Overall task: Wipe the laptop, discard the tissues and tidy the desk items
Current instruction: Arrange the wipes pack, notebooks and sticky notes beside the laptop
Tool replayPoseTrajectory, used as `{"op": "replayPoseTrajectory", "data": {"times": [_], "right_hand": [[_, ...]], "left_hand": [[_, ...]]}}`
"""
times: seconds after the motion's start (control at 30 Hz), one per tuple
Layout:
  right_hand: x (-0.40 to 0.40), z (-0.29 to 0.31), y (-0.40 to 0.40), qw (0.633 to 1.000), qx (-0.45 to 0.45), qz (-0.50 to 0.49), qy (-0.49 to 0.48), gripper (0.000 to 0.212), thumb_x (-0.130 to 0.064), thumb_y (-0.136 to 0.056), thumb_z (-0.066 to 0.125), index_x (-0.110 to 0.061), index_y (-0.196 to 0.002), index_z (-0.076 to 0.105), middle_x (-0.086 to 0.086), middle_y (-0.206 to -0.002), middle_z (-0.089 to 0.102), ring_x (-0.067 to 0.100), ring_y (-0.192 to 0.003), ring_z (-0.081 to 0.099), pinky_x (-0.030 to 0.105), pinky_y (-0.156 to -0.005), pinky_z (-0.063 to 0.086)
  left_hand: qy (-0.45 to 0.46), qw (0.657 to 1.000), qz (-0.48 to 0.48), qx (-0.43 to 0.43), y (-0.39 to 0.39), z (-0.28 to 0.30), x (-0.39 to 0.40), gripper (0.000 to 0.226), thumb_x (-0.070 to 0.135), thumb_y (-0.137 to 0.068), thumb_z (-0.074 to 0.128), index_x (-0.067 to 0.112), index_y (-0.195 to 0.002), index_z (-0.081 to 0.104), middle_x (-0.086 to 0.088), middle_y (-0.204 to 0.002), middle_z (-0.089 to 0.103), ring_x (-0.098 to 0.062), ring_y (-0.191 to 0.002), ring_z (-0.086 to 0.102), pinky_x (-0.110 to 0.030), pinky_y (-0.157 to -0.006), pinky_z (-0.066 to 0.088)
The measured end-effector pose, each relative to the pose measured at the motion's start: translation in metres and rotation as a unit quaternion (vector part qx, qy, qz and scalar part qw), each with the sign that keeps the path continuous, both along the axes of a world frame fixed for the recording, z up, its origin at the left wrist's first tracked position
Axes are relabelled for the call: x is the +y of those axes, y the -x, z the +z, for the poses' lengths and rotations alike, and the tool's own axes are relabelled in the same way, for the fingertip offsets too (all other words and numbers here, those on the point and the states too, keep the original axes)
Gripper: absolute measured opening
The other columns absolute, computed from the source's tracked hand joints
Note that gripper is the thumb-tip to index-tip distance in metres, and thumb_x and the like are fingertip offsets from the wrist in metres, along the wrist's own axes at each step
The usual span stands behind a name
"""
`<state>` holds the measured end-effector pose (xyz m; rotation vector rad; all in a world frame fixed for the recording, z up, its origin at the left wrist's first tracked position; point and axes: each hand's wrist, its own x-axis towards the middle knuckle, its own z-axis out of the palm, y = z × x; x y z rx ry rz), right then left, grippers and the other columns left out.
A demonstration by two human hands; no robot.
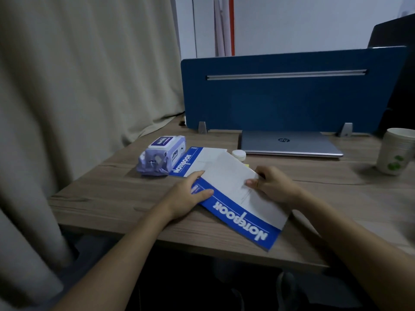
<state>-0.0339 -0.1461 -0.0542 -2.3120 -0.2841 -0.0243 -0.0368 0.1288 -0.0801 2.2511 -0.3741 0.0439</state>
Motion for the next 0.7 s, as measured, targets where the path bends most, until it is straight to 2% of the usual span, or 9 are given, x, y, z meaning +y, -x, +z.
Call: {"op": "replayPoseTrajectory", "data": {"times": [0.07,0.1,0.17,0.27,0.4,0.47,0.53,0.63,0.7], "right_hand": [[0.008,-0.004,-0.009,0.999,-0.041,-0.021,-0.029,0.022,-0.03,-0.091,0.066,-0.024,-0.078,0.05,-0.002,-0.078,0.063,0.02,-0.074,0.063,0.032,-0.06,0.047],[0.013,-0.004,-0.013,0.998,-0.053,-0.027,-0.038,0.02,-0.03,-0.091,0.065,-0.024,-0.078,0.051,-0.004,-0.078,0.063,0.019,-0.075,0.064,0.032,-0.061,0.048],[0.02,-0.002,-0.023,0.996,-0.068,-0.038,-0.047,0.016,-0.033,-0.091,0.064,-0.024,-0.082,0.054,-0.005,-0.082,0.066,0.016,-0.076,0.066,0.035,-0.062,0.053],[0.019,0.007,-0.038,0.998,-0.039,-0.026,-0.035,0.018,-0.038,-0.09,0.063,-0.022,-0.085,0.058,-0.002,-0.085,0.068,0.013,-0.074,0.066,0.033,-0.06,0.051],[0.021,0.003,-0.053,0.999,0.015,-0.014,-0.047,0.021,-0.04,-0.094,0.058,-0.019,-0.089,0.058,0.0,-0.091,0.068,0.016,-0.08,0.065,0.032,-0.066,0.051],[0.027,-0.004,-0.06,0.995,0.022,-0.046,-0.085,0.019,-0.04,-0.096,0.053,-0.021,-0.096,0.056,0.001,-0.098,0.067,0.018,-0.088,0.066,0.039,-0.077,0.055],[0.034,-0.007,-0.066,0.991,0.02,-0.083,-0.103,0.02,-0.04,-0.098,0.05,-0.022,-0.104,0.053,-0.002,-0.1,0.065,0.017,-0.09,0.064,0.042,-0.08,0.056],[0.048,-0.006,-0.073,0.983,0.009,-0.129,-0.128,0.024,-0.032,-0.099,0.048,-0.02,-0.12,0.047,-0.003,-0.101,0.062,0.016,-0.089,0.062,0.036,-0.069,0.053],[0.06,-0.004,-0.08,0.977,0.026,-0.138,-0.161,0.031,-0.023,-0.099,0.046,-0.016,-0.129,0.043,0.005,-0.11,0.06,0.023,-0.096,0.062,0.038,-0.076,0.052]], "left_hand": [[0.1,0.995,0.018,0.003,-0.014,-0.001,0.004,0.058,0.048,-0.076,0.074,0.031,-0.128,0.054,0.007,-0.132,0.058,-0.01,-0.114,0.061,-0.033,-0.094,0.051],[0.16,0.987,0.021,0.014,-0.021,-0.001,0.006,0.053,0.044,-0.075,0.075,0.028,-0.122,0.059,0.001,-0.127,0.064,-0.014,-0.108,0.066,-0.036,-0.09,0.055],[0.24,0.97,0.039,0.009,-0.034,-0.001,0.008,0.04,0.035,-0.077,0.077,0.023,-0.113,0.063,-0.007,-0.114,0.072,-0.017,-0.095,0.073,-0.03,-0.075,0.059],[0.279,0.955,0.095,-0.024,-0.055,0.003,0.012,0.022,0.025,-0.085,0.075,0.025,-0.104,0.063,-0.007,-0.101,0.075,-0.017,-0.083,0.075,-0.024,-0.06,0.057],[0.347,0.917,0.184,-0.066,-0.082,0.009,0.009,0.018,0.019,-0.092,0.067,0.024,-0.108,0.06,-0.008,-0.092,0.076,-0.014,-0.079,0.074,-0.027,-0.059,0.057],[0.339,0.918,0.193,-0.076,-0.091,0.006,0.006,0.029,0.017,-0.095,0.061,0.02,-0.123,0.054,-0.006,-0.097,0.075,-0.01,-0.081,0.073,-0.024,-0.064,0.055],[0.303,0.938,0.157,-0.059,-0.095,0.003,0.002,0.043,0.014,-0.096,0.058,0.017,-0.137,0.045,-0.006,-0.116,0.071,-0.009,-0.095,0.07,-0.022,-0.071,0.055],[0.18,0.97,0.148,-0.065,-0.098,0.005,0.001,0.051,0.017,-0.098,0.056,0.017,-0.145,0.038,-0.007,-0.143,0.053,-0.015,-0.12,0.058,-0.031,-0.096,0.05],[0.077,0.978,0.177,-0.076,-0.096,0.008,-0.001,0.05,0.028,-0.098,0.055,0.02,-0.145,0.039,-0.004,-0.142,0.054,-0.016,-0.115,0.058,-0.031,-0.092,0.051]]}}
